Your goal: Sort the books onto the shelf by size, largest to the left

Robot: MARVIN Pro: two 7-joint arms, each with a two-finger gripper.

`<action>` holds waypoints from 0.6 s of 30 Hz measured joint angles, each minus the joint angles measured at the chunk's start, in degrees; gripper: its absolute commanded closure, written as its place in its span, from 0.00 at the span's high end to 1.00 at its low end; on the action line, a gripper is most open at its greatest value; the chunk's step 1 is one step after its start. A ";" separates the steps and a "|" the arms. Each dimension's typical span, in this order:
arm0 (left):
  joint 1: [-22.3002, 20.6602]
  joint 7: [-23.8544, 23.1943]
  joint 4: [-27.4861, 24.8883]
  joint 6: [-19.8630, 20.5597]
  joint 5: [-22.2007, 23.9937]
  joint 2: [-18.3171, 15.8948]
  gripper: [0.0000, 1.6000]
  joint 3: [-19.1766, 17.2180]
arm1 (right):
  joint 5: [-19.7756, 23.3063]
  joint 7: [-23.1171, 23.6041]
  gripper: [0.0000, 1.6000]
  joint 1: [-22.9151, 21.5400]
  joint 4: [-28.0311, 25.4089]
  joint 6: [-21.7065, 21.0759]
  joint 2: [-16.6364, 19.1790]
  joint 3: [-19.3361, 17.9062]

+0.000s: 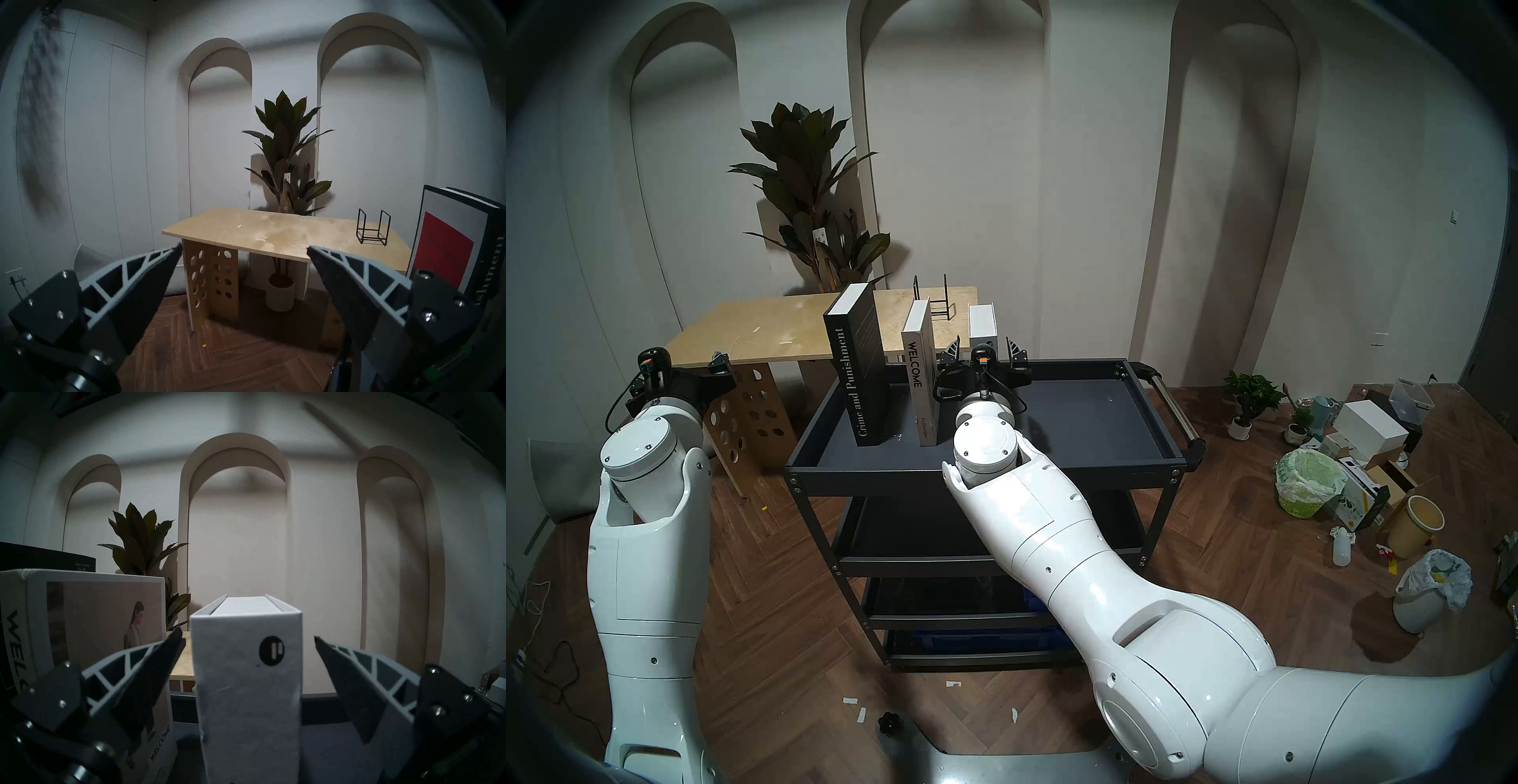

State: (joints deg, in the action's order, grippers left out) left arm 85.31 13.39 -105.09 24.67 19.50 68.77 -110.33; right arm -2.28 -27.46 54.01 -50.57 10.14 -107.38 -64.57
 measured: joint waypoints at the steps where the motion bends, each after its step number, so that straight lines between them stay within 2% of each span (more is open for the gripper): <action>1: -0.02 0.04 0.02 0.00 -0.01 0.00 1.00 0.01 | 0.06 0.00 1.00 0.16 -0.49 -0.04 0.01 0.00; 10: -0.32 0.34 -0.09 -0.02 -0.08 0.03 1.00 0.36 | 0.70 -1.50 1.00 2.27 -6.84 0.30 0.03 -0.11; 18: -0.46 0.48 -0.09 -1.29 -1.23 -0.04 1.00 2.57 | 0.25 -2.91 1.00 2.31 -12.63 3.03 0.83 -0.88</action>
State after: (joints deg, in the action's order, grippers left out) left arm 84.85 13.87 -105.19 23.38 18.27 68.73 -107.76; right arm -2.04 -30.38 56.32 -63.20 13.17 -106.56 -65.45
